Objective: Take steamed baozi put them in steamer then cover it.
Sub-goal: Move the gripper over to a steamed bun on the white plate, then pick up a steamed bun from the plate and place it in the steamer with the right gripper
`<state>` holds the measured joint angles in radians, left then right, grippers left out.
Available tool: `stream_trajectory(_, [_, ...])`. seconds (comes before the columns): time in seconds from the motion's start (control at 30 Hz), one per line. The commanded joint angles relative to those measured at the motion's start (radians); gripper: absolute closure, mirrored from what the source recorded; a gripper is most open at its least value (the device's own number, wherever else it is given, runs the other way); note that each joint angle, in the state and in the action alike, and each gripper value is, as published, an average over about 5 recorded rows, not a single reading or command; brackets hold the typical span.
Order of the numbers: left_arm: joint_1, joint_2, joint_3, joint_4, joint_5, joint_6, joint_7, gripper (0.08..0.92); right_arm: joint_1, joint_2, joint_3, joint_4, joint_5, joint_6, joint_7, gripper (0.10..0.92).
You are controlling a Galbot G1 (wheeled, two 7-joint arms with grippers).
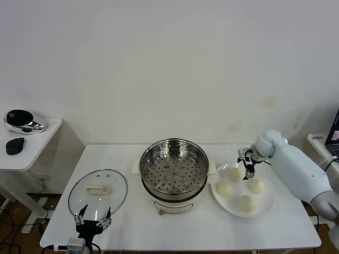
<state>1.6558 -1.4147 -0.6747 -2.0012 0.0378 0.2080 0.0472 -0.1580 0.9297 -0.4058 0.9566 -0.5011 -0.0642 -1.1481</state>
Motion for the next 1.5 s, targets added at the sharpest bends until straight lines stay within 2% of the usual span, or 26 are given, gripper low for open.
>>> stream_trajectory(0.03, [0.001, 0.000, 0.000, 0.000, 0.000, 0.000, 0.000, 0.177, 0.007, 0.012, -0.011, -0.016, -0.008, 0.001, 0.010, 0.202])
stream_trajectory(0.3, [0.002, -0.002, 0.004, 0.001, 0.001, 0.000, 0.000, 0.177, 0.003, 0.028, -0.010, -0.040, -0.003, -0.006, 0.023, 0.211])
stream_trajectory(0.5, [0.003, -0.002, 0.005, 0.002, 0.001, -0.001, -0.001, 0.177, 0.000, 0.026, -0.008, -0.045, 0.002, -0.008, 0.028, 0.335])
stream_trajectory(0.6, [0.003, -0.002, 0.006, 0.002, 0.002, -0.001, -0.001, 0.177, -0.004, 0.024, -0.007, -0.041, 0.005, -0.009, 0.030, 0.367])
stream_trajectory(1.07, [0.002, -0.003, 0.014, 0.004, 0.005, -0.001, -0.003, 0.177, 0.007, -0.008, 0.013, -0.025, 0.047, -0.016, 0.022, 0.414])
stream_trajectory(1.5, [-0.012, -0.004, 0.025, 0.010, 0.006, -0.003, -0.007, 0.177, 0.177, -0.084, -0.063, 0.060, 0.226, -0.034, -0.025, 0.422])
